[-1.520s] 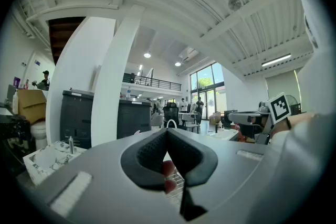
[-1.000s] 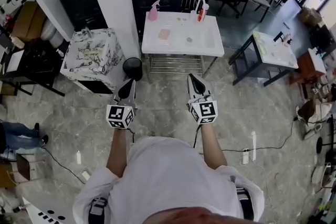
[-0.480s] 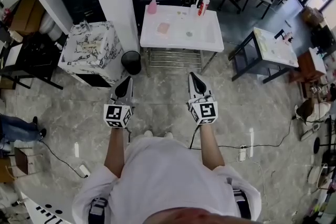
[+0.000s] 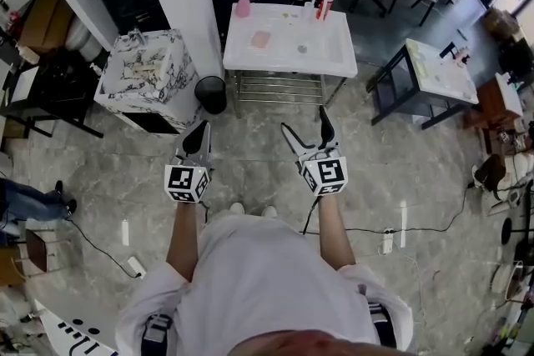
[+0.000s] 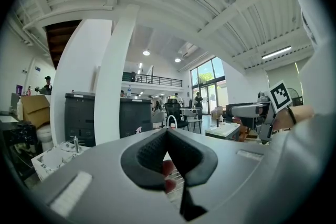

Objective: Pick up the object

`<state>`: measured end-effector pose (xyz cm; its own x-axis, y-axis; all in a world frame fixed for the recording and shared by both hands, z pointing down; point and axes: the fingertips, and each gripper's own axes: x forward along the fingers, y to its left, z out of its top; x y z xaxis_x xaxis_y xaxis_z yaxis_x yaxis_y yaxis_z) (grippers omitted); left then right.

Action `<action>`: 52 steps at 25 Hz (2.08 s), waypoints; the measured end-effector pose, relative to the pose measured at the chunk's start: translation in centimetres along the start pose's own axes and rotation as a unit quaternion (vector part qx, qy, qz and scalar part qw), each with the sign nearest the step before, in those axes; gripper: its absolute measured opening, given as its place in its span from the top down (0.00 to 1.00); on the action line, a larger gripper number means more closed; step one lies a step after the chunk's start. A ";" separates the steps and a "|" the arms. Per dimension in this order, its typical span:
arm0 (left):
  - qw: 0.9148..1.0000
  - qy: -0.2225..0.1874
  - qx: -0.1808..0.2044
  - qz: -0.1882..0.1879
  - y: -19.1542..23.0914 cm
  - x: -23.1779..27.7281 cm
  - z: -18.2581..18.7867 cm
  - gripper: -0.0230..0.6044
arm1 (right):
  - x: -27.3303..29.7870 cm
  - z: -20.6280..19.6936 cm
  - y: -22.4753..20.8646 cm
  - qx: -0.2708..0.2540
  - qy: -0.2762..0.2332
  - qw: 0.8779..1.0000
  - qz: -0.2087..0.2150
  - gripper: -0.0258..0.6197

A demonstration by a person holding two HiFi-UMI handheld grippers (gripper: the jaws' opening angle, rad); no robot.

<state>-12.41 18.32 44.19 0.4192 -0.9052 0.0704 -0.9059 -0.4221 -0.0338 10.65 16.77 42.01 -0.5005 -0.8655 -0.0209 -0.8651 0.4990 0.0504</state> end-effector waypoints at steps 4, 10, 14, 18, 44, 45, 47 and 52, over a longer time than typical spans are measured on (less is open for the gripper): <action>1.000 0.002 0.006 0.008 -0.4 0.0 0.2 0.97 | -0.6 0.3 -0.7 0.001 -0.007 1.000 0.003 0.21; 1.000 0.001 0.011 0.025 -1.0 -0.4 0.2 0.97 | -0.9 -0.2 -1.8 -0.004 -0.011 1.000 0.017 0.13; 0.999 0.004 0.004 0.034 -0.5 -0.1 -0.4 0.97 | 0.1 -1.1 -1.4 -0.008 0.002 0.999 0.031 0.08; 0.999 0.006 -0.005 0.036 0.8 2.1 -1.5 0.97 | 2.4 -1.9 -1.9 -0.016 0.009 0.999 0.039 0.08; 0.999 0.001 -0.048 -0.023 23.2 35.0 -1.1 0.97 | 39.0 -6.0 -13.1 0.024 0.087 0.996 0.008 0.08; 0.998 0.004 -0.049 -0.024 23.3 35.6 -1.3 0.97 | 39.6 -6.4 -13.7 0.029 0.091 0.995 0.006 0.08; 0.998 0.012 -0.050 -0.021 23.5 36.6 -1.9 0.97 | 40.8 -7.6 -15.0 0.043 0.100 0.994 0.005 0.08; 0.998 0.034 -0.059 0.005 23.5 37.3 -3.4 0.97 | 43.3 -12.3 -17.7 0.072 0.139 0.988 0.010 0.10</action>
<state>-18.29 -25.18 49.42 0.4095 -0.9018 0.1385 -0.9121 -0.4016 0.0820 4.69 -30.11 52.50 -0.5073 -0.8234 0.2542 -0.8604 0.5005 -0.0959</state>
